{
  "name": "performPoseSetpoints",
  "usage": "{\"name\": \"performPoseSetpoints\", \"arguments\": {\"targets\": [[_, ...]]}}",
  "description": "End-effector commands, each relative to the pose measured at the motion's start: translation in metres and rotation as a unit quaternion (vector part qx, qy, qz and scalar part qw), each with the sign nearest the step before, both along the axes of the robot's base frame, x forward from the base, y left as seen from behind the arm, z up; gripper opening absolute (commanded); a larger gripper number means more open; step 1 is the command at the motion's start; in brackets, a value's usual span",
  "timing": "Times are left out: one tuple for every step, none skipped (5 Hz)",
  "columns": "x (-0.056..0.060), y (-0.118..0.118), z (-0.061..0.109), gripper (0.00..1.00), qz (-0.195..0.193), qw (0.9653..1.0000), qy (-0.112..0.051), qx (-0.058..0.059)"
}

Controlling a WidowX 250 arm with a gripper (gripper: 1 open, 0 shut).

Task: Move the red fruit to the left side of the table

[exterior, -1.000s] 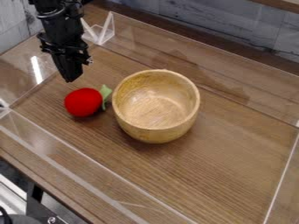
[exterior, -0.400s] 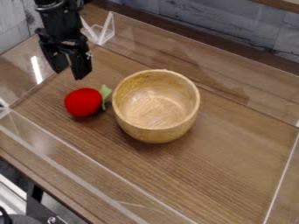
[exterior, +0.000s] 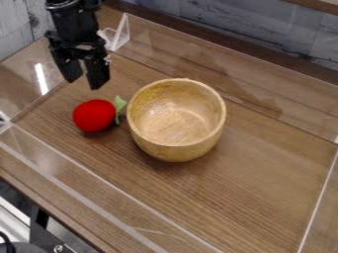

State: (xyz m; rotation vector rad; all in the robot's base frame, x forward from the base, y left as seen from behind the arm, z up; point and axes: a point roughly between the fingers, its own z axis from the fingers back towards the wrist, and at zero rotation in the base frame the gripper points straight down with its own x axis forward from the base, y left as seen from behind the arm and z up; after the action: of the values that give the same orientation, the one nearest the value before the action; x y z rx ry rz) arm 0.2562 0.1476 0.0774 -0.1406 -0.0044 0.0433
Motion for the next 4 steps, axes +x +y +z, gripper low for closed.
{"name": "performPoseSetpoints", "arguments": {"targets": [[0.013,-0.005,0.033,1.00,-0.003,0.9988,-0.043,0.025],[0.019,-0.024,0.043,1.00,-0.010,0.9983,-0.052,0.027],[0.027,-0.045,0.048,1.00,-0.019,0.9979,-0.057,0.025],[0.034,-0.065,0.050,1.00,-0.029,0.9975,-0.060,0.024]]}}
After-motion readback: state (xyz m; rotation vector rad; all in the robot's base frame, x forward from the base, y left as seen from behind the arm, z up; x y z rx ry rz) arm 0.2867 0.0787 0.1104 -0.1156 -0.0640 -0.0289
